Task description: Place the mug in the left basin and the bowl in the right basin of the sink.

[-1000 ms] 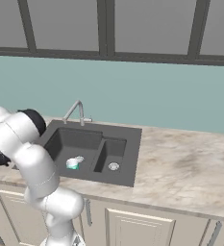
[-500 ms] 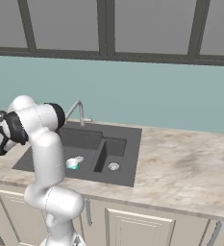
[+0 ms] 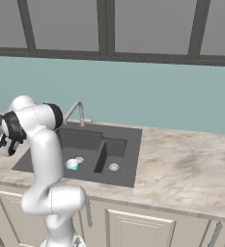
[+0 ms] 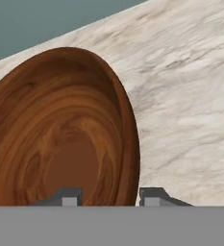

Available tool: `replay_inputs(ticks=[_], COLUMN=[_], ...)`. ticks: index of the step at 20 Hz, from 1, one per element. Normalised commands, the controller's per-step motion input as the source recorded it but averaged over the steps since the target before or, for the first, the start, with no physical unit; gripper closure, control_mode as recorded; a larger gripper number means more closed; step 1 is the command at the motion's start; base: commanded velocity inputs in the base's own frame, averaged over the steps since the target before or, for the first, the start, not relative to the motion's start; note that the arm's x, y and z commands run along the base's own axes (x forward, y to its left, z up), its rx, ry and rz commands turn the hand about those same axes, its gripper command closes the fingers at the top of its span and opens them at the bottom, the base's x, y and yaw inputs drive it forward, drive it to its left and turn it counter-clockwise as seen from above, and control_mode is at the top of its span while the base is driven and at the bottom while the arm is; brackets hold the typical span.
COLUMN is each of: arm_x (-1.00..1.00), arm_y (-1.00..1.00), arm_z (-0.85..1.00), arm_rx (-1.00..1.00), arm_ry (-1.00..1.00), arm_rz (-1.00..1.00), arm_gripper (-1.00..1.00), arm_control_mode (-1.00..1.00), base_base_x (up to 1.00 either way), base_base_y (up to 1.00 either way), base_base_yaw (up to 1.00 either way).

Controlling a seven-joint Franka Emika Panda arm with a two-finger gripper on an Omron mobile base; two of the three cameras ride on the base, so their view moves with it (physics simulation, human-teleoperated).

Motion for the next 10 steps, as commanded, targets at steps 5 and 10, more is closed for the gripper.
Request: replay_inputs(ticks=[5,10], arm_x=[-0.09,-0.17], arm_y=[0.04,-0.02], arm_z=[0.09,0.43], arm_rx=[0.0,0.0], arm_ry=[-0.01,-0.07], arm_rz=[-0.03,-0.1], arm_gripper=[1.0,1.0], arm_control_mode=[-1.0,-1.0], base_base_x=[0.0,0.0], base_base_y=[0.0,0.0], base_base_yaw=[0.0,0.0])
